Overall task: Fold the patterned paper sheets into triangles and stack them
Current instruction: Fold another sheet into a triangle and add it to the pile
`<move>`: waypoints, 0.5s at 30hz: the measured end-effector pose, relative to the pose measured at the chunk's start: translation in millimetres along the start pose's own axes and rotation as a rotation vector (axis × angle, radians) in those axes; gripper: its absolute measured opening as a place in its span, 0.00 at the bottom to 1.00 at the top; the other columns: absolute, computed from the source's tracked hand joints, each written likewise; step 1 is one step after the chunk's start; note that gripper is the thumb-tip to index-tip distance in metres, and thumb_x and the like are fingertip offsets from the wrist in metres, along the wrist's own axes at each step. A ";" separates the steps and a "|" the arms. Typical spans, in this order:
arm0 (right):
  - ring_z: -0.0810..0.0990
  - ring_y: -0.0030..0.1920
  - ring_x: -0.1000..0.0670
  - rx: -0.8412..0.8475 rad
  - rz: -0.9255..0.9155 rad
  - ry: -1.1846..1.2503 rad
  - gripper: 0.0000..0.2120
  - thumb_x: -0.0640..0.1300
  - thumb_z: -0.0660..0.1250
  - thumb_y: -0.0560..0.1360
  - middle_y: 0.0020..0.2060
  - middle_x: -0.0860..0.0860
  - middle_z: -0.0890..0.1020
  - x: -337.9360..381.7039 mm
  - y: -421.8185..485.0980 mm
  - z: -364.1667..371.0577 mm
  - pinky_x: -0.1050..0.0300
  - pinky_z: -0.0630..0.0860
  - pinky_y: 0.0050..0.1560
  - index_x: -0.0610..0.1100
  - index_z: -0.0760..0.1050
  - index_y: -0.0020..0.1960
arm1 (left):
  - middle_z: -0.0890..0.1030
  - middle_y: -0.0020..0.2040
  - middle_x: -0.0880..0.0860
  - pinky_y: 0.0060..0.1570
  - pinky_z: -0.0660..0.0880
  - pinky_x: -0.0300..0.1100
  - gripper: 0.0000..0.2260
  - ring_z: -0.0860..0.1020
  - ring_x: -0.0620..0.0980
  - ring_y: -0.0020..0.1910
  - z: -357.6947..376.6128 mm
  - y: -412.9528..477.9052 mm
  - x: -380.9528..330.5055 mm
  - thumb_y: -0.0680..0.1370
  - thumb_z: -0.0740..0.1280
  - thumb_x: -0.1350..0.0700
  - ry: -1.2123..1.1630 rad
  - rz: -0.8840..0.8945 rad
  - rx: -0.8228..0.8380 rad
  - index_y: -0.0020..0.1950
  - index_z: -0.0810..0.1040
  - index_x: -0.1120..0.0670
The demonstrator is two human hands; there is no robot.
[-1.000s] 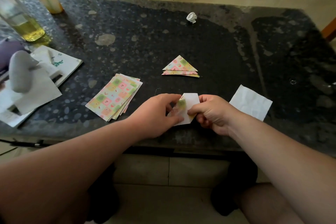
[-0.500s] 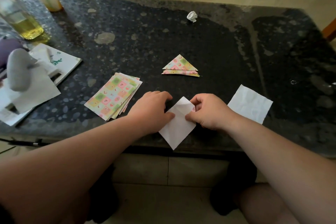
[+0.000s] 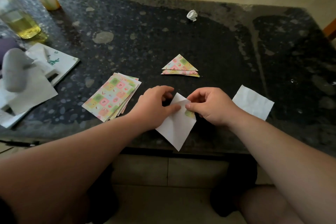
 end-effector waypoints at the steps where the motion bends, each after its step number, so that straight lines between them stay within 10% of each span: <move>1: 0.81 0.36 0.56 0.004 0.012 0.076 0.04 0.42 0.77 0.76 0.38 0.53 0.85 -1.3 -0.5 -1.2 0.61 0.75 0.36 0.49 0.84 0.47 | 0.80 0.52 0.40 0.54 0.76 0.39 0.22 0.78 0.40 0.52 -2.0 0.6 0.1 0.77 0.74 0.46 -0.088 -0.029 0.013 0.69 0.76 0.46; 8: 0.74 0.26 0.53 0.060 0.112 0.307 0.03 0.39 0.74 0.77 0.29 0.47 0.80 -8.1 -6.0 -1.9 0.63 0.67 0.23 0.40 0.81 0.49 | 0.87 0.43 0.48 0.45 0.82 0.50 0.02 0.86 0.52 0.45 -0.6 -2.5 0.1 0.78 0.74 0.52 -0.502 -0.198 0.104 0.48 0.85 0.49; 15: 0.88 0.45 0.46 0.046 0.088 0.407 0.05 0.38 0.73 0.78 0.44 0.46 0.88 1.1 -7.6 1.2 0.53 0.81 0.41 0.46 0.84 0.51 | 0.87 0.47 0.51 0.43 0.81 0.47 0.04 0.85 0.54 0.47 2.5 -5.2 -2.8 0.79 0.73 0.55 -0.642 -0.249 0.169 0.52 0.86 0.50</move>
Point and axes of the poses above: each hand's wrist, its own y-axis towards the middle knuckle, its own z-axis out of the palm, x = y × z, the point moved 8 cm from there along y, towards the middle knuckle
